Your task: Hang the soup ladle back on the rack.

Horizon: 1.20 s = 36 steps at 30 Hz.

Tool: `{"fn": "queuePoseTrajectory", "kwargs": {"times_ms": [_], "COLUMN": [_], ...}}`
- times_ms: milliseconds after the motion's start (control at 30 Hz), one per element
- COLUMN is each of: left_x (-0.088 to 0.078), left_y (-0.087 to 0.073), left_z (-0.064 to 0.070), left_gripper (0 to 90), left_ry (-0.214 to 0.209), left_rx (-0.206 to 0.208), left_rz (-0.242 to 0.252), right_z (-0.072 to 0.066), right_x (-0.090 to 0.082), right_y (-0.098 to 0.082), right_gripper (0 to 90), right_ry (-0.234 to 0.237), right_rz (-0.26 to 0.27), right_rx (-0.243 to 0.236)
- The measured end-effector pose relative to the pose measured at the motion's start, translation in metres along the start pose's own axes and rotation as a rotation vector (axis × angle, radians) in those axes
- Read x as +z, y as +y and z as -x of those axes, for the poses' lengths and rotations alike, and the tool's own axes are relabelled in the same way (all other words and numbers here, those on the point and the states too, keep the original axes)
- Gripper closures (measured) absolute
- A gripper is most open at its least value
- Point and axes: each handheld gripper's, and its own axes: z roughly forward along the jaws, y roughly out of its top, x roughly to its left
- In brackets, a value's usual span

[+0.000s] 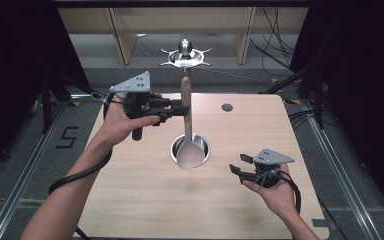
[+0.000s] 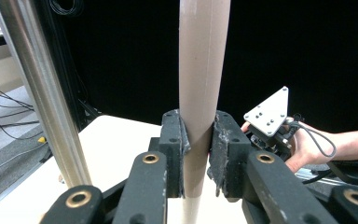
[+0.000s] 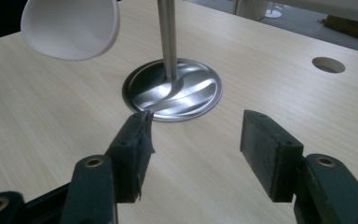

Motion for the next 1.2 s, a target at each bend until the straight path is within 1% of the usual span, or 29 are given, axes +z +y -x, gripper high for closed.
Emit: {"fn": "queuePoseTrajectory", "kwargs": {"times_ms": [167, 267, 300, 333, 367, 567, 667, 733, 800, 867, 900, 967, 1000, 1033, 1200], "left_x": [-0.0003, -0.0004, -0.0003, -0.0003, -0.0003, 0.0010, 0.0014, 0.0017, 0.0018, 0.0021, 0.0024, 0.0030, 0.0033, 0.0037, 0.0040], "left_y": [0.0009, 0.0020, 0.0025, 0.0031, 0.0036, 0.0050, 0.0045, 0.0041, 0.0038, 0.0038, 0.0040, 0.0049, 0.0054, 0.0060, 0.0084], "left_z": [-0.0008, -0.0009, -0.0009, -0.0010, -0.0010, -0.0026, -0.0048, -0.0065, -0.0077, -0.0088, -0.0090, -0.0093, -0.0094, -0.0094, -0.0098], "left_gripper": [74.8, 74.9, 74.9, 74.8, 74.8, 74.9, 74.9, 74.9, 74.9, 74.9, 74.9, 74.9, 74.8, 74.9, 74.9], "left_ry": [-0.001, -0.001, -0.002, -0.004, -0.006, -0.013, -0.016, -0.020, -0.019, -0.021, -0.022, -0.023, -0.027, -0.032, -0.038], "left_rx": [-0.002, 0.000, 0.000, 0.001, 0.000, -0.009, -0.014, -0.018, -0.024, -0.025, -0.027, -0.027, -0.027, -0.026, -0.032], "left_rz": [-0.003, -0.004, -0.003, -0.003, -0.003, -0.006, -0.008, -0.006, -0.006, -0.009, -0.009, -0.010, -0.008, -0.007, -0.001], "right_z": [0.0001, -0.0001, 0.0002, -0.0006, 0.0004, 0.0000, -0.0005, -0.0007, -0.0001, -0.0008, -0.0001, -0.0012, -0.0020, 0.0002, -0.0003], "right_x": [0.0003, -0.0005, 0.0000, 0.0009, 0.0007, 0.0003, -0.0007, -0.0002, -0.0004, 0.0002, 0.0007, 0.0003, -0.0001, 0.0006, 0.0009], "right_y": [0.0000, 0.0003, -0.0001, -0.0007, -0.0004, -0.0002, 0.0002, 0.0000, 0.0001, -0.0003, -0.0006, -0.0006, -0.0006, -0.0004, -0.0006], "right_gripper": [44.0, 44.0, 44.0, 43.9, 43.9, 43.9, 43.9, 43.9, 43.9, 43.9, 43.8, 43.8, 43.8, 43.8, 43.7], "right_ry": [-0.002, 0.008, 0.003, -0.003, -0.001, 0.000, 0.010, 0.006, 0.009, 0.008, 0.003, 0.014, 0.006, 0.000, 0.002], "right_rz": [0.003, -0.014, -0.009, 0.002, -0.002, -0.003, -0.015, -0.005, -0.010, -0.005, 0.001, -0.015, -0.017, -0.004, -0.004], "right_rx": [-0.004, 0.005, -0.003, 0.006, -0.004, -0.001, 0.015, 0.014, 0.006, 0.012, -0.001, 0.018, 0.031, 0.002, 0.005]}}
